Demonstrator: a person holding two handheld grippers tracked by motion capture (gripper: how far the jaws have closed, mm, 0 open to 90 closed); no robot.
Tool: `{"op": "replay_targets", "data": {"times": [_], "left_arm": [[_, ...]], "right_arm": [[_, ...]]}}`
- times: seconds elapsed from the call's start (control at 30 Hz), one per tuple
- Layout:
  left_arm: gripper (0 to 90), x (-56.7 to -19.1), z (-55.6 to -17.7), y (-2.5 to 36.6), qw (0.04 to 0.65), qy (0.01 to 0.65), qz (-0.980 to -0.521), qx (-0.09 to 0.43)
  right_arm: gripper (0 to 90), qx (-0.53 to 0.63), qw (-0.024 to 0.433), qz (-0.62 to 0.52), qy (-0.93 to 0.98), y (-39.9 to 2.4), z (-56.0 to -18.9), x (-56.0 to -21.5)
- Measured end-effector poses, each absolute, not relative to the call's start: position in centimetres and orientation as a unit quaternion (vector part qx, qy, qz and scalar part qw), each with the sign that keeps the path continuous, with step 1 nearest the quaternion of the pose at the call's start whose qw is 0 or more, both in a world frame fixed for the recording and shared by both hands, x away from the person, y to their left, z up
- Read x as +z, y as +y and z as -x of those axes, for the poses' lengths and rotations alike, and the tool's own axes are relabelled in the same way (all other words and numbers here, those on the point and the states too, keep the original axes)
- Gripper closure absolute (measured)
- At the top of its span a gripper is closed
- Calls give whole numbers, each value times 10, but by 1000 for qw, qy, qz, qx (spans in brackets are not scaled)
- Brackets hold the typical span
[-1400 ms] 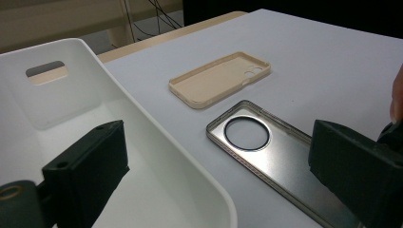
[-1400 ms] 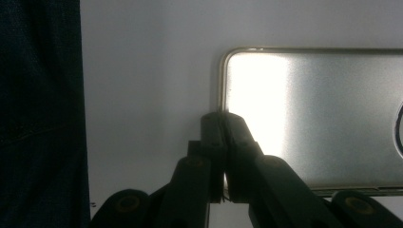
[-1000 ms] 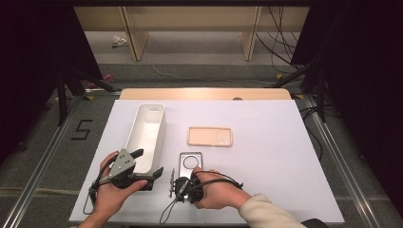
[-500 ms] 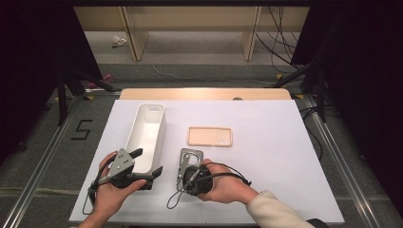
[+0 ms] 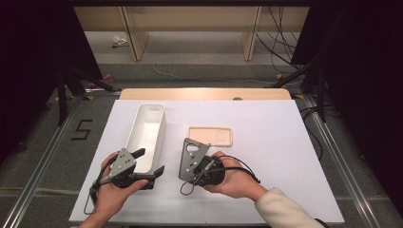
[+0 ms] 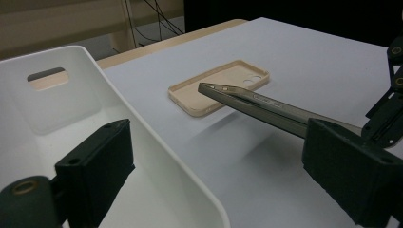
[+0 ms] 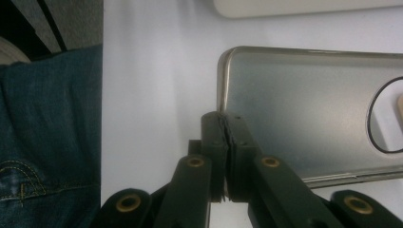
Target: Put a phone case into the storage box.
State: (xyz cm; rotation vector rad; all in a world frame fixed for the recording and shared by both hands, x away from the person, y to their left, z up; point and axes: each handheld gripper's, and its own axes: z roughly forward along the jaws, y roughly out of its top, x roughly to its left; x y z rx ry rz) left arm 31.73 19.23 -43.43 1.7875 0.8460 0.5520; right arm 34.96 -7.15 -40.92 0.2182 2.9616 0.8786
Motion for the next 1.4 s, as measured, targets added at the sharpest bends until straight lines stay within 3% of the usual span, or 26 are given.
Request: {"op": "replay_targets", "data": {"times": [0.33, 0.53, 0.9, 1.4], "left_arm": [[178, -399, -340, 185, 513, 352, -751, 220], [272, -378, -381, 147, 466, 357, -790, 179], [431, -387, -429, 100, 377, 414, -821, 111], [572, -401, -448, 93, 333, 466, -818, 52]], "right_arm": [[885, 316, 26, -81, 945, -81, -353, -405], [886, 320, 30, -84, 943, -82, -352, -404], [886, 323, 36, -82, 942, -84, -351, -400], [886, 324, 44, -75, 942, -83, -349, -398]]}}
